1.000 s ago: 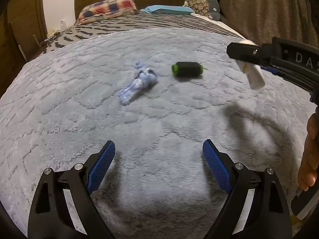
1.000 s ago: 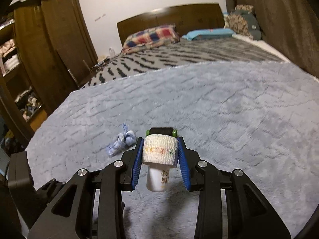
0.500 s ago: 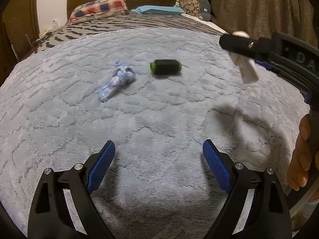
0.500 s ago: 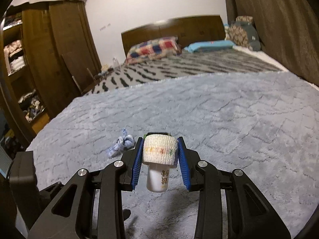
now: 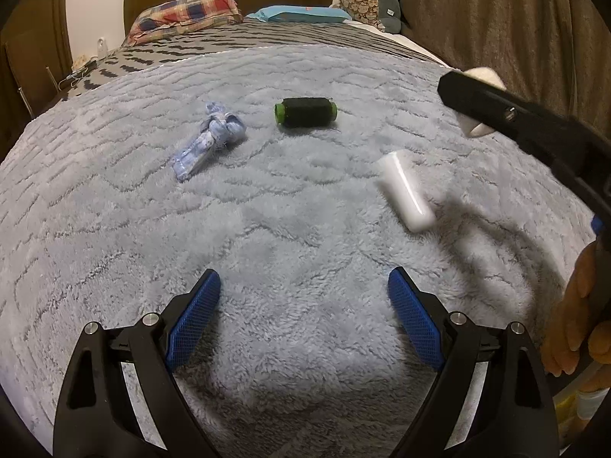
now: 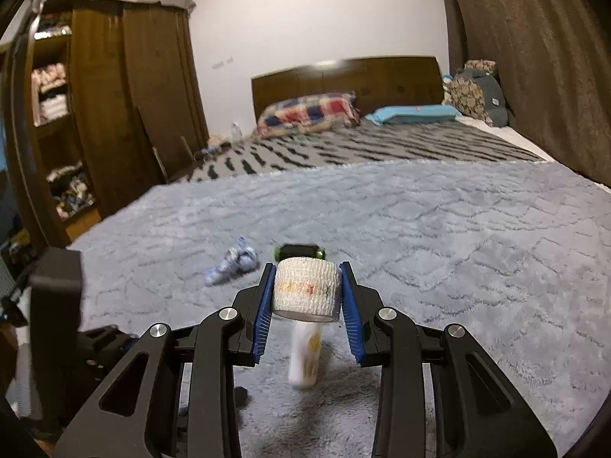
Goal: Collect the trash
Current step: 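Grasp the white tape roll with right tool while left tool grasps the white bottle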
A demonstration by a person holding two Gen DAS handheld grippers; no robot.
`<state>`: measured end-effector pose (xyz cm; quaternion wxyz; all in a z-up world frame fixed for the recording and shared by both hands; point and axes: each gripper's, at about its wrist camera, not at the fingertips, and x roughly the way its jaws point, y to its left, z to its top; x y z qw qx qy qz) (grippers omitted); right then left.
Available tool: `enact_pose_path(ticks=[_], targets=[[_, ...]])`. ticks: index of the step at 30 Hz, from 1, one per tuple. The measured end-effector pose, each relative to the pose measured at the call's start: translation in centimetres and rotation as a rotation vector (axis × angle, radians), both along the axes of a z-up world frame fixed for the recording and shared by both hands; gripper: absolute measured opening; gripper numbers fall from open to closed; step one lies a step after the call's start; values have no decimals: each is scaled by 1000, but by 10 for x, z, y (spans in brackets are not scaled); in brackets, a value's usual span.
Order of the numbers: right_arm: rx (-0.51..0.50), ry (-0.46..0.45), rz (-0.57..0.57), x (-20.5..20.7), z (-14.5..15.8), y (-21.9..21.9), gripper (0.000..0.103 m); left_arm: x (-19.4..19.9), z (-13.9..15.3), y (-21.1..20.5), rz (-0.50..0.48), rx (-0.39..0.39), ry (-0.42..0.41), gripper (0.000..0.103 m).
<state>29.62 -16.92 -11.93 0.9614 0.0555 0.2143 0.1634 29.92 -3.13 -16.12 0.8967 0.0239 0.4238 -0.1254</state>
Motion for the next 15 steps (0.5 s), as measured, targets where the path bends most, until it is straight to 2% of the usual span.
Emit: enact_pose_path(ticks=[3,6,9,15], targets=[[4,44,-7,3,-3,-2,34,-3,1,-1,0,-9,-3,85],[-9,60,-33,1,-2,-6,34,-6,6,-3,-22,-60,-3,85],[-27,88,-75,1,2,-14,34,-3,12,-14,-47,-58,-14,84],[-73,66,-171,-4,11,-38,34,17,20,-43,-77,-88,-33,83]])
